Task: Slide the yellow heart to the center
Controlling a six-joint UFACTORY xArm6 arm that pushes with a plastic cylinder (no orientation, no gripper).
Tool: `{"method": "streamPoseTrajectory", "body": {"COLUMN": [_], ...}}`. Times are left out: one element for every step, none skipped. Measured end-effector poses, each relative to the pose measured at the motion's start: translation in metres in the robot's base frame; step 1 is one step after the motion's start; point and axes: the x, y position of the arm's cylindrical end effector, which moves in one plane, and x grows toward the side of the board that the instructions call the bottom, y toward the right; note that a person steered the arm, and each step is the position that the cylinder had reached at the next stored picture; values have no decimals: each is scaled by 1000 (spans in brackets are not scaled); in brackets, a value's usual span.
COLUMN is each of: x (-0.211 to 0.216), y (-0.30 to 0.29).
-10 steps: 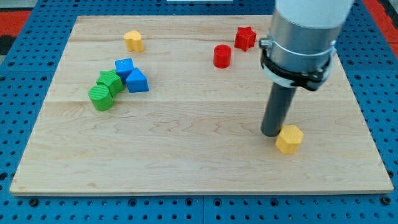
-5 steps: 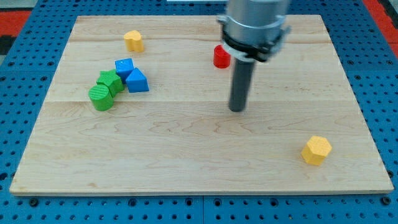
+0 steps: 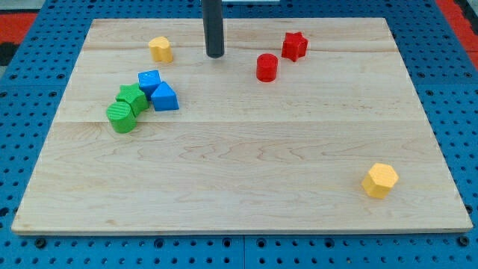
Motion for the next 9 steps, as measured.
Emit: {"method": "streamPoseTrajectory", "body": {"x": [-39, -47, -36, -19, -19, -19, -14, 1, 21], "y": [-43, -119, -157, -159, -152, -131, -112, -109, -106]}}
